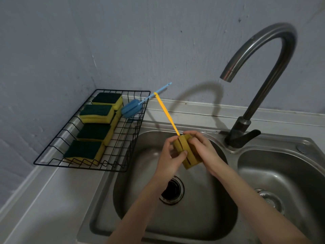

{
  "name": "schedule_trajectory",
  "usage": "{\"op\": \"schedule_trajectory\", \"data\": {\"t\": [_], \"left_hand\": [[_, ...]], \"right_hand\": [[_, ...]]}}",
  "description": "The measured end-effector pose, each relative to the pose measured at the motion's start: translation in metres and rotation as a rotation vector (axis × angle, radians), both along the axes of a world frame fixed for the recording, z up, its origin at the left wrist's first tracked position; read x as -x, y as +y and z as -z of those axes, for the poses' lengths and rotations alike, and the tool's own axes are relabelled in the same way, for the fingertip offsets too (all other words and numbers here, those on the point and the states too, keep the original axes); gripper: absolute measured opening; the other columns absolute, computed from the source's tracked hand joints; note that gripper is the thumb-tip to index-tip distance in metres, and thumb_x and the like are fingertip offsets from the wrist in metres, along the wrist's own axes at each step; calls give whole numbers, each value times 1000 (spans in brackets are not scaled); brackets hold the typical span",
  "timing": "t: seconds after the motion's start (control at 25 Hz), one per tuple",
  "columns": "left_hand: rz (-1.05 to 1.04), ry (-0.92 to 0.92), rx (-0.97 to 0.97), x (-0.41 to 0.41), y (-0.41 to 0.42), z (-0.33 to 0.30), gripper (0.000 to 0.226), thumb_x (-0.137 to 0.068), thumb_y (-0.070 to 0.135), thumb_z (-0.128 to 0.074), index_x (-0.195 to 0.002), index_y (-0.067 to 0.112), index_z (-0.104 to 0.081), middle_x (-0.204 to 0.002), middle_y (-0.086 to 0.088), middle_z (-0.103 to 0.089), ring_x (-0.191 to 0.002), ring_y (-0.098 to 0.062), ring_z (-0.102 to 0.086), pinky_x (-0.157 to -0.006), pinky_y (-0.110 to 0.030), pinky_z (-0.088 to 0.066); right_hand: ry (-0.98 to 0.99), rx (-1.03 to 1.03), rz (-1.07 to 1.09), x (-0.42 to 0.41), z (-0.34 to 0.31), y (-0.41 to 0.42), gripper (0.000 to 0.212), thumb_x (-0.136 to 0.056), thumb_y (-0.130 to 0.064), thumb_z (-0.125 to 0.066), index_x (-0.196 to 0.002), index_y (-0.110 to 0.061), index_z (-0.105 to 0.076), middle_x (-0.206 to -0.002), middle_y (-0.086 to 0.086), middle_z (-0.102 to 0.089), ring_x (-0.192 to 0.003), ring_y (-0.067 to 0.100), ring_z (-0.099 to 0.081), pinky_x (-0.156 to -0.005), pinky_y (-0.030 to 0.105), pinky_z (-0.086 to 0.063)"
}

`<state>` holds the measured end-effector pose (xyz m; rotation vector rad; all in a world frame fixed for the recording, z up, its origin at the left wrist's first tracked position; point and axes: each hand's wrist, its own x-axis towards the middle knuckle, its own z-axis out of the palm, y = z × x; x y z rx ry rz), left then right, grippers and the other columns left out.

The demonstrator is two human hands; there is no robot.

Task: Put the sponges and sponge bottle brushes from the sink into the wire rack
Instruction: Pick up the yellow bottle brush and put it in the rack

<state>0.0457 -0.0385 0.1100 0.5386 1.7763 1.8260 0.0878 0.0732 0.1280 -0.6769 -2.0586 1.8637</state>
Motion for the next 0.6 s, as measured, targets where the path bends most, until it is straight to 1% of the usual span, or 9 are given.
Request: {"op": "schedule_trajectory", "data": {"t": [0.08, 0.12, 0.2, 0.28, 0.32, 0.4, 0.44, 0.48, 0.6], "left_hand": [[3, 101, -4, 9, -5, -10, 38, -80, 1, -58, -105, 27, -47, -104, -7, -58, -80, 3, -61, -79, -17, -51], [2, 182, 12, 14, -8, -15, 38, -77, 7, -60, -103, 31, -47, -105, -5, -58, -81, 4, -61, -78, -14, -49], [15, 353, 73, 24, -13, -22, 39, -69, 25, -60, -103, 39, -48, -110, -4, -58, -98, -11, -60, -88, -24, -50], [26, 461, 118, 34, -19, -29, 45, -67, 32, -58, -110, 39, -48, -114, -7, -56, -103, -21, -57, -92, -35, -49], [26, 497, 140, 40, -22, -34, 47, -69, 30, -57, -115, 38, -47, -116, -8, -55, -102, -21, -56, -90, -31, -50], [2, 582, 181, 54, -31, -44, 51, -76, 22, -59, -122, 37, -42, -121, -8, -50, -100, -16, -53, -81, -11, -44], [-17, 641, 204, 62, -37, -50, 54, -80, 18, -59, -127, 34, -39, -125, -8, -48, -101, -13, -50, -78, -6, -41], [-35, 703, 231, 69, -42, -54, 56, -81, 15, -58, -131, 30, -37, -128, -8, -46, -105, -11, -47, -80, -5, -38], [-92, 765, 260, 94, -56, -64, 59, -80, 8, -58, -134, 18, -35, -126, -5, -47, -111, -9, -43, -94, -21, -38]], "right_hand": [[12, 9, -34, 8, -10, -1, 25, -91, -10, -43, -92, -26, -61, -89, -6, -61, -90, 11, -54, -86, 27, -43], [30, 23, -53, 14, -16, -2, 23, -91, -13, -44, -90, -28, -62, -89, -6, -62, -90, 12, -55, -88, 28, -42], [80, 33, -96, 26, -30, -4, 20, -92, -18, -48, -90, -31, -62, -87, -5, -61, -88, 12, -55, -87, 28, -44], [123, -12, -107, 42, -46, -9, 18, -91, -20, -49, -88, -32, -62, -86, -6, -59, -85, 8, -54, -80, 22, -44], [145, -27, -88, 49, -54, -11, 18, -91, -20, -50, -85, -30, -63, -84, -6, -59, -83, 8, -53, -76, 20, -44], [183, -21, -57, 65, -65, -15, 15, -90, -19, -51, -82, -23, -63, -78, -4, -56, -78, 9, -52, -70, 20, -41], [195, -12, -58, 72, -69, -16, 13, -90, -19, -52, -82, -20, -63, -77, -3, -56, -77, 11, -51, -68, 21, -41], [202, -7, -68, 78, -73, -18, 12, -90, -19, -52, -83, -18, -62, -77, -2, -56, -77, 12, -52, -69, 22, -42], [213, -65, -109, 98, -82, -22, 11, -90, -19, -52, -83, -17, -59, -76, -4, -57, -75, 9, -55, -69, 19, -44]]}}
